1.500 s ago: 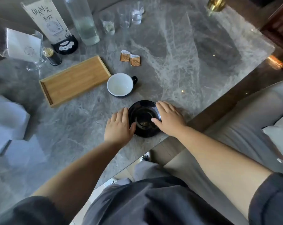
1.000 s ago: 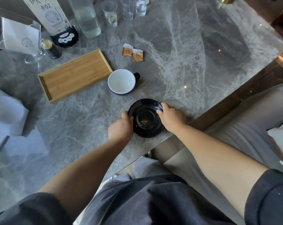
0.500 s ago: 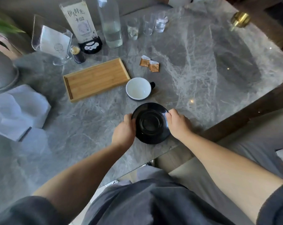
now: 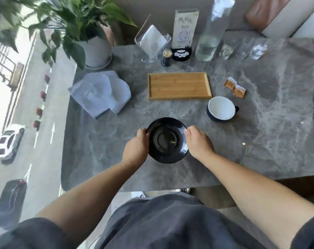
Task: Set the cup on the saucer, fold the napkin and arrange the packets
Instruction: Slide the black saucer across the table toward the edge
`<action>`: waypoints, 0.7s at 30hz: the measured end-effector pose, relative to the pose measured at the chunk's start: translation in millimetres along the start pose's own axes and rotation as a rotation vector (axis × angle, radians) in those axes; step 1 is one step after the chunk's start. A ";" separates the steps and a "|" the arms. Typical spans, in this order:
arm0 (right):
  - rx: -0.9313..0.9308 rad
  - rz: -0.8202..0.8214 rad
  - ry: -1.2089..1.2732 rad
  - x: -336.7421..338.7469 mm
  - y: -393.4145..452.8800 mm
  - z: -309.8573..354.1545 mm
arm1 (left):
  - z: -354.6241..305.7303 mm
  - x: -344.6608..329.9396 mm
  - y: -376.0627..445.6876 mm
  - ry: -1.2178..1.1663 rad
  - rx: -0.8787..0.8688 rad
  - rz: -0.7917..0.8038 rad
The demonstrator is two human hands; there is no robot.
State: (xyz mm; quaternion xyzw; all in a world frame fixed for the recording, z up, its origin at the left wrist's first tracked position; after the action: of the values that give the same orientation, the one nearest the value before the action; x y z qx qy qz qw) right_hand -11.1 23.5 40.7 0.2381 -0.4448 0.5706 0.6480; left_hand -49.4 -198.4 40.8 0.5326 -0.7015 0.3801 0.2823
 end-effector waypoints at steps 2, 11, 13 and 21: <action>0.041 0.029 0.001 -16.8 3.8 26.1 | 26.6 14.3 -3.4 -0.002 0.018 -0.040; 0.118 0.158 0.040 -100.2 7.6 131.0 | 148.0 66.9 -13.0 -0.044 0.151 -0.111; 0.127 0.185 0.037 -116.1 6.8 148.6 | 170.2 75.6 -14.7 -0.030 0.176 -0.127; 0.138 0.210 -0.056 -149.6 7.2 180.2 | 214.0 85.0 -11.5 -0.015 0.234 -0.092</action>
State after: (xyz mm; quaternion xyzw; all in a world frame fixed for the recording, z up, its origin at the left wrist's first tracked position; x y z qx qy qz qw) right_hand -65.8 -200.8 0.8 0.2500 -0.4447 0.6578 0.5541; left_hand -59.7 -423.8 -6.6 0.5963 -0.6292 0.4423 0.2301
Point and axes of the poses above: each hand's wrist, its own y-axis towards the middle knuckle, its own x-axis out of the back of the hand, z = x × y, the point moved 1 cm from there along y, towards the middle knuckle, and after that the axes turned 5 degrees about x, right-handed, at the moved point
